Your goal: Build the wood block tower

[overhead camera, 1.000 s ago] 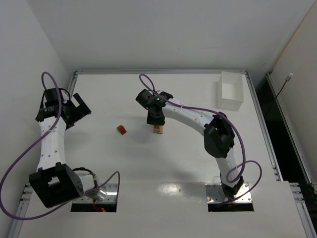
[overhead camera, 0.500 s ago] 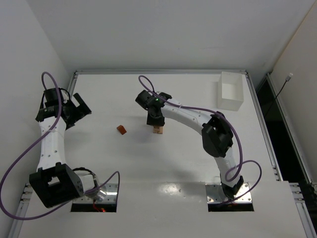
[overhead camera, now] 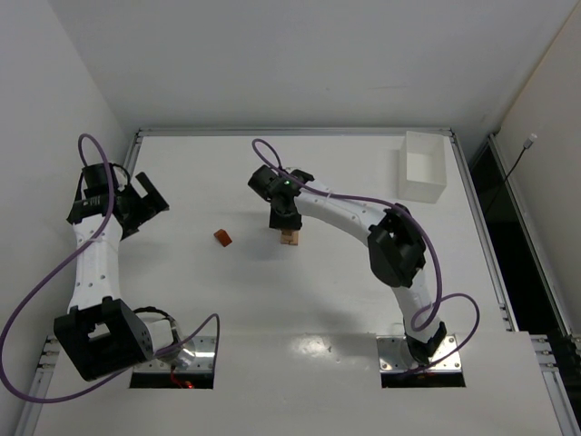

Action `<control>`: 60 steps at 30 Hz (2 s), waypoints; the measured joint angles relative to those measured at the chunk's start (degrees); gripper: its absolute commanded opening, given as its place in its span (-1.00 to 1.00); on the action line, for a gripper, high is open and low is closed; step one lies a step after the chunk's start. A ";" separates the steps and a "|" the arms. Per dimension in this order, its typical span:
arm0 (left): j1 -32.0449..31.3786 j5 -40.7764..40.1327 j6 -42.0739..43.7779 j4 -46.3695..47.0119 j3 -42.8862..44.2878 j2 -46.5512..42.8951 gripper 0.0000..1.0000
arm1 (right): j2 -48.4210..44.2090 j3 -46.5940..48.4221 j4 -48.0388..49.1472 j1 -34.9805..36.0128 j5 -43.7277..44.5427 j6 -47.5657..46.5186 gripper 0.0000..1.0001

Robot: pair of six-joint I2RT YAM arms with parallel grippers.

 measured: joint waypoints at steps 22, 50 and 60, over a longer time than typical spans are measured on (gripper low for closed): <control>-0.09 0.68 0.00 0.42 -0.48 0.00 1.00 | 0.02 0.02 1.36 -0.59 0.94 -1.60 -1.00; -0.09 0.85 0.00 0.42 -0.46 0.00 1.00 | -0.42 -4.28 3.96 -0.66 -0.13 -3.32 0.44; -0.09 1.03 0.46 1.14 -1.20 -0.24 1.00 | -5.70 -13.62 13.14 -0.59 -3.34 -12.26 0.90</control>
